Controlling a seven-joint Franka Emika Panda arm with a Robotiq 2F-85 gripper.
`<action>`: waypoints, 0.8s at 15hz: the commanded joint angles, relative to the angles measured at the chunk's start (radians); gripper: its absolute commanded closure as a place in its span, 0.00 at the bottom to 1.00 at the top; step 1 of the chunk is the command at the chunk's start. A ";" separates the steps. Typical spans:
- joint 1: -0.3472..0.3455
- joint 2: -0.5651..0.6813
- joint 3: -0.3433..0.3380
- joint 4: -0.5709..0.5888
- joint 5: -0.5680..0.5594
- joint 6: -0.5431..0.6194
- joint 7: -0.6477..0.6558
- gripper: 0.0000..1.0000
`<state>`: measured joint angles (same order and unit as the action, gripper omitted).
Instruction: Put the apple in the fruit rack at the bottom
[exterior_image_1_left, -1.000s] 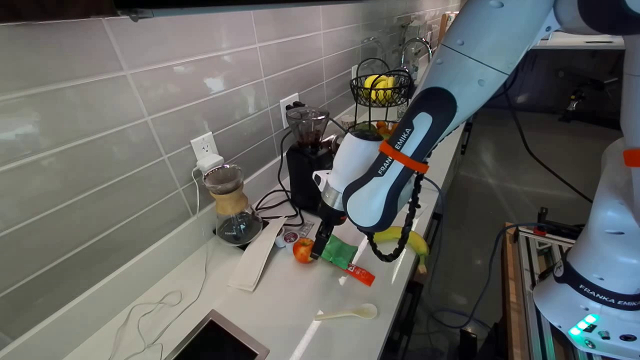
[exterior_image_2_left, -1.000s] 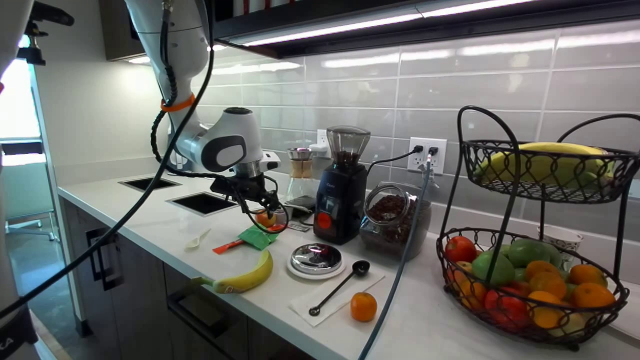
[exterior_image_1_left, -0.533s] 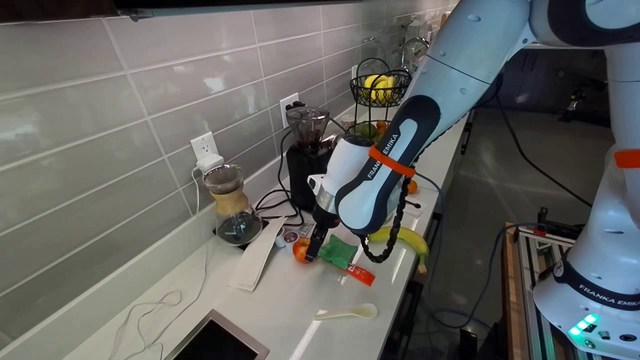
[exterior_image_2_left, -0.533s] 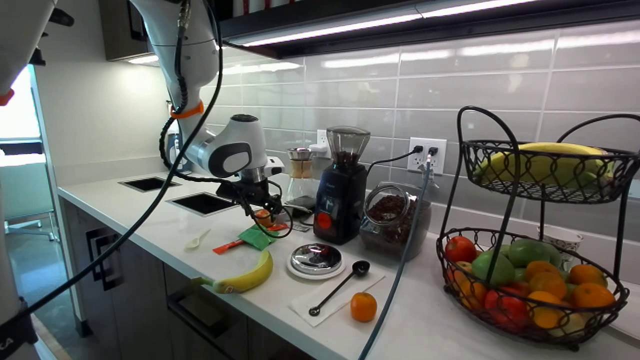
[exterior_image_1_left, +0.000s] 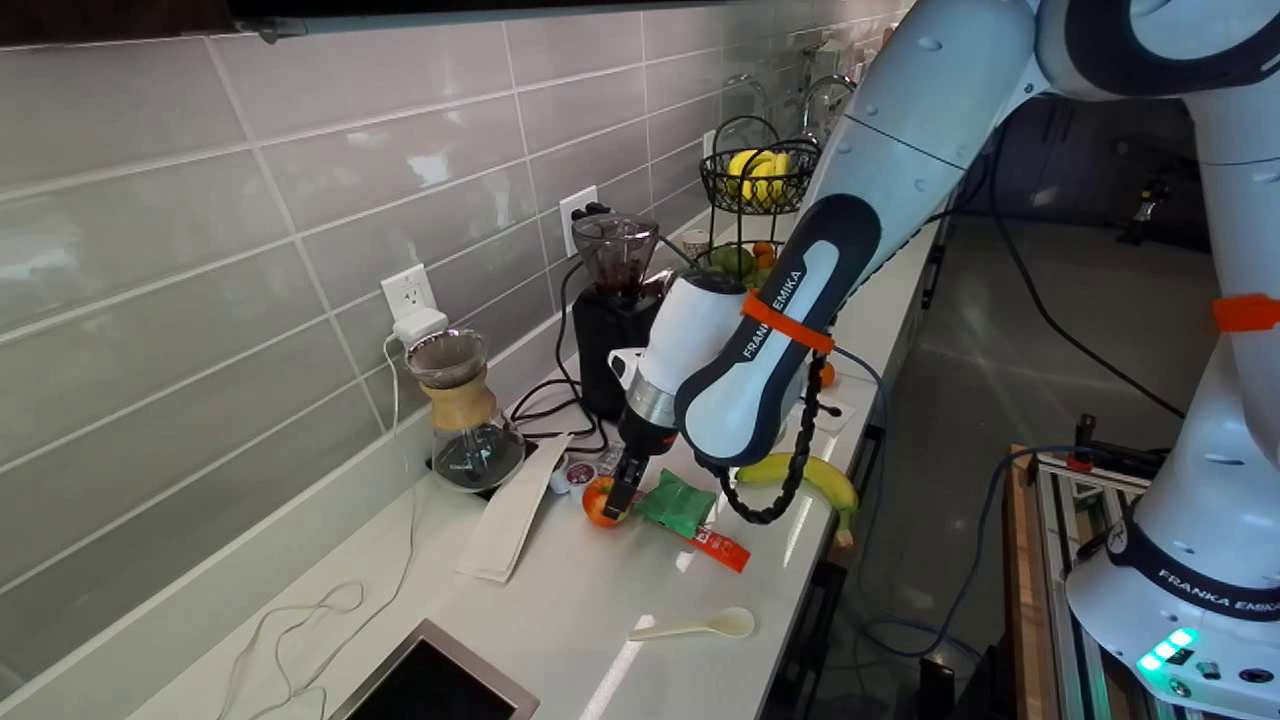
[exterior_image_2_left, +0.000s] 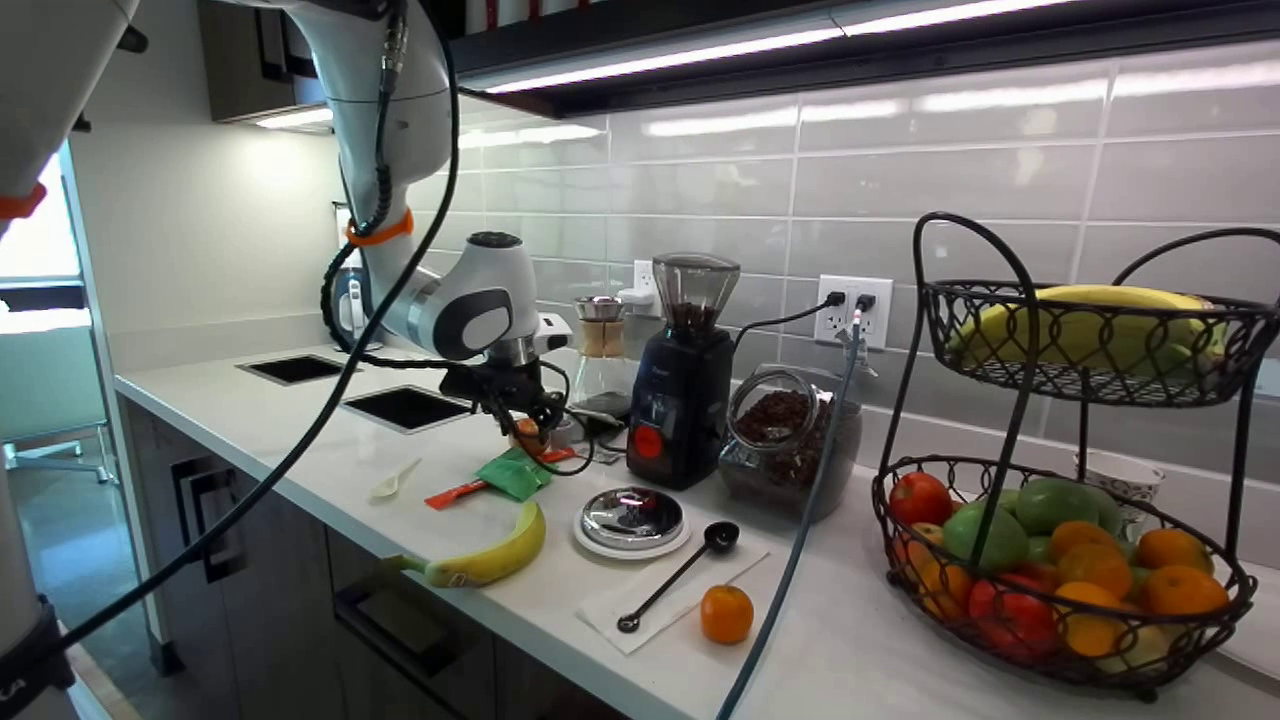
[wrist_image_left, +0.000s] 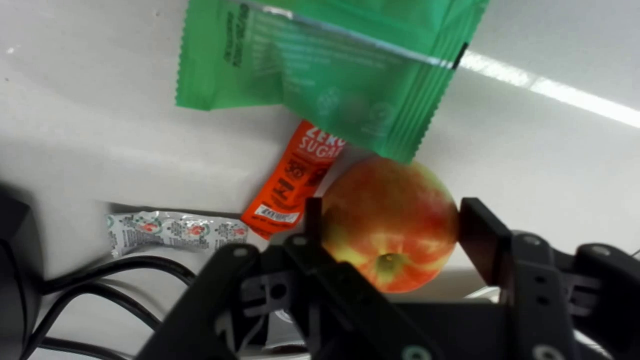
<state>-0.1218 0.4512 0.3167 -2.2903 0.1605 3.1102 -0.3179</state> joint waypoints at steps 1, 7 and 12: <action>-0.044 0.005 0.040 0.000 -0.046 -0.003 0.033 0.57; -0.125 -0.065 0.156 -0.040 -0.047 -0.048 0.013 0.57; -0.136 -0.160 0.173 -0.082 -0.037 -0.178 -0.039 0.57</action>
<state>-0.2208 0.3771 0.4582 -2.3243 0.1234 3.0242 -0.3228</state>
